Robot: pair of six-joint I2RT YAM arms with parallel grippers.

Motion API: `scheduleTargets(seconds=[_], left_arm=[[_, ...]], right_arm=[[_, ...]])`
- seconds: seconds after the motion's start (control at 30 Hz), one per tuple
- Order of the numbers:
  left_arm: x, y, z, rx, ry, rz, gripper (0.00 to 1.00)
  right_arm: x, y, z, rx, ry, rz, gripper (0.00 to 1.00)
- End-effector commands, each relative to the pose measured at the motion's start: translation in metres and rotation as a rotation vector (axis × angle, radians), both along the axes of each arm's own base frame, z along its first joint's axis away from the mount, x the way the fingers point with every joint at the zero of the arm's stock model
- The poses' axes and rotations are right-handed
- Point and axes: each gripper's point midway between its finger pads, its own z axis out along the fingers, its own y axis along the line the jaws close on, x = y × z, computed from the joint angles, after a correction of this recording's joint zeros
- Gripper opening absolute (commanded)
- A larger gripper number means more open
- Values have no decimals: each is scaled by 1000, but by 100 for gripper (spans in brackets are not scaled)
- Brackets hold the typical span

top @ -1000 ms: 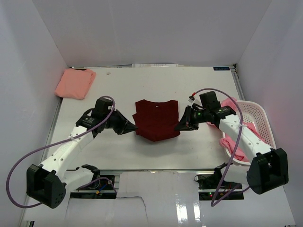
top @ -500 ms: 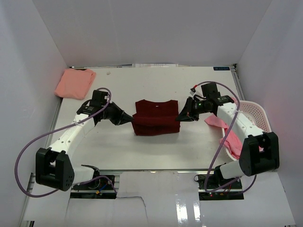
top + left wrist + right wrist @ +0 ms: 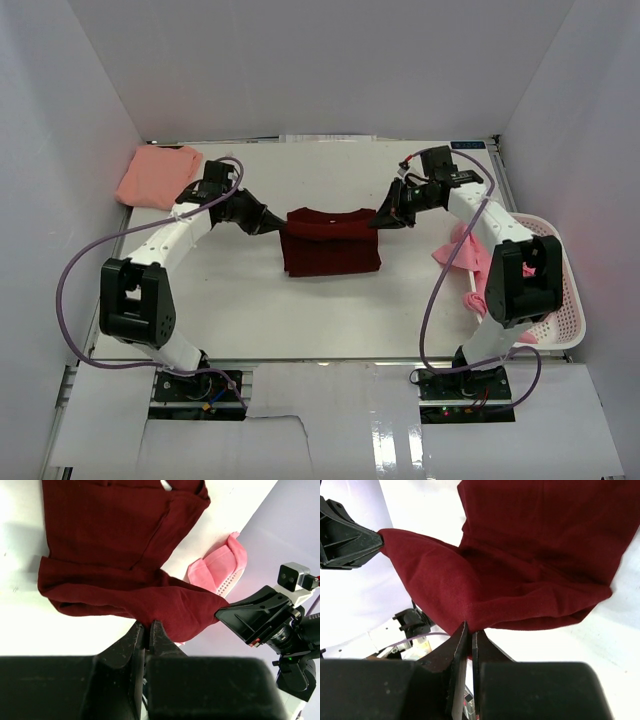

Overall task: Fold and stack the t-shirts
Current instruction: Fold the long partially folded tshirt into a neat square

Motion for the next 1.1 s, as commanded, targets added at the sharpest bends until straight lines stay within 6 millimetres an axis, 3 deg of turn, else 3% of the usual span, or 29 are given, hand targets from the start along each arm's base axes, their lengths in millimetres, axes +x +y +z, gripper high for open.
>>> scheduleTargets(seconds=[0.0,0.27,0.5,0.77,1.07], left_arm=[[22,0,16,-19,-63,-9,0],[57,4,2,-21,-58,-6,0],[87,-4,-7,-40,-76,-26,0],[119,-13,-1,-64,-128,-64,0],[131,-21,22,-98,-190,-99,0]], right_arm=[[17,0,11,20,-34,16,10],[58,-4,3,13,-34,-4,11],[81,-8,-5,-1,-31,-25,11],[91,-15,-13,-14,-27,-50,11],[89,-18,-9,-16,-37,-62,9]])
